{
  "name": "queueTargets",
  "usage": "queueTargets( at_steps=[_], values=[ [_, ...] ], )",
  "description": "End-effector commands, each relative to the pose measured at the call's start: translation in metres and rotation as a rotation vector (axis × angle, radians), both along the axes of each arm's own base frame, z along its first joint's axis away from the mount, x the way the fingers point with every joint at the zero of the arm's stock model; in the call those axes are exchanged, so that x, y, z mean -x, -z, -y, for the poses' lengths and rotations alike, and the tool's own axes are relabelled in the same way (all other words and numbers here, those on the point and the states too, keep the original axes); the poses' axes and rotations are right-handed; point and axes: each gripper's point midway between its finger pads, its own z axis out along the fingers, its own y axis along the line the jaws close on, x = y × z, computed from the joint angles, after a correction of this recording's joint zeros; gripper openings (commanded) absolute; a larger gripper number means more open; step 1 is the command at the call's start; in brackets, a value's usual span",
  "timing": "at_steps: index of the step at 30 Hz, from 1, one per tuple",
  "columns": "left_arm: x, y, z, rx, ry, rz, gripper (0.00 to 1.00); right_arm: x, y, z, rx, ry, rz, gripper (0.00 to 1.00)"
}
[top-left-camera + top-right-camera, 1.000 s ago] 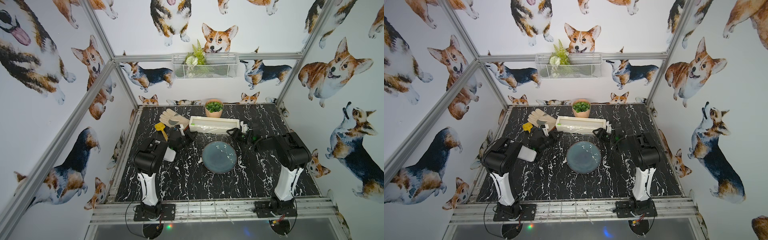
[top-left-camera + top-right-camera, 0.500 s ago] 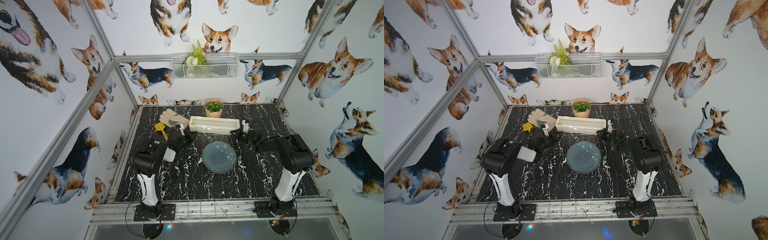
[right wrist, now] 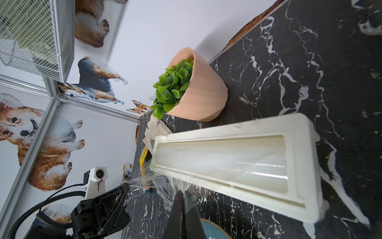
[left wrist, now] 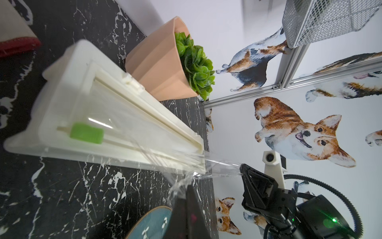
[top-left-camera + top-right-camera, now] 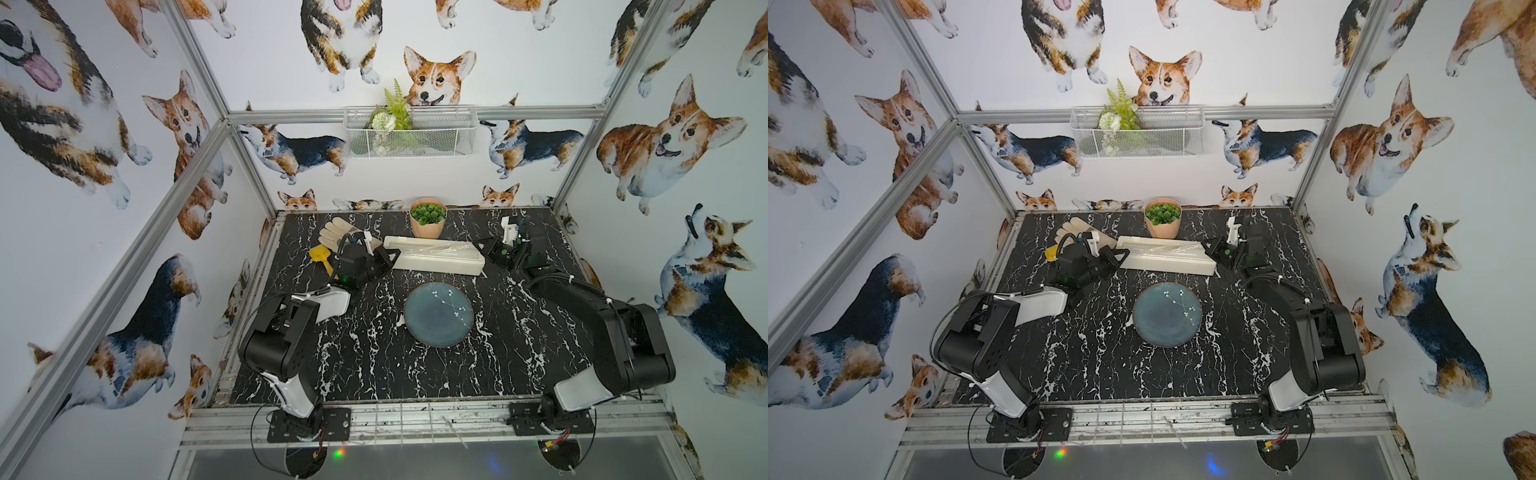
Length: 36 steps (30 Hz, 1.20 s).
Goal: Wrap the plate with plastic wrap
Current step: Pull the plastic wrap from the plastic wrap cutting box.
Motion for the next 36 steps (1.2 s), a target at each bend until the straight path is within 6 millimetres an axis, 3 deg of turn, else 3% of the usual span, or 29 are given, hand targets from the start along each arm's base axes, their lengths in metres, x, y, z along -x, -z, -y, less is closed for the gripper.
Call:
queueTargets(
  at_steps=[1,11,14,15,18,28,36],
  values=[
    [-0.006,-0.001,-0.001,-0.092,-0.001,-0.043,0.00,-0.001,-0.022,0.006,0.007,-0.002,-0.006,0.00],
    [-0.028,-0.049,0.000,-0.148,-0.016,0.000,0.00,-0.022,-0.060,0.021,0.012,0.006,-0.028,0.00],
    [-0.030,-0.055,-0.010,-0.204,-0.050,0.002,0.00,-0.031,-0.068,0.021,0.016,-0.004,-0.034,0.00],
    [-0.028,-0.067,-0.015,-0.217,-0.065,0.024,0.00,-0.035,-0.070,0.020,0.019,-0.013,-0.041,0.00],
    [-0.025,-0.081,-0.027,-0.265,-0.101,0.046,0.00,-0.046,-0.077,0.016,0.008,-0.032,-0.049,0.00],
    [-0.027,-0.096,-0.048,-0.296,-0.134,0.054,0.00,-0.065,-0.095,0.008,-0.031,-0.057,-0.046,0.00],
    [-0.034,-0.117,-0.038,-0.270,-0.084,0.091,0.00,-0.061,-0.111,0.014,-0.002,-0.051,-0.036,0.00]
  ],
)
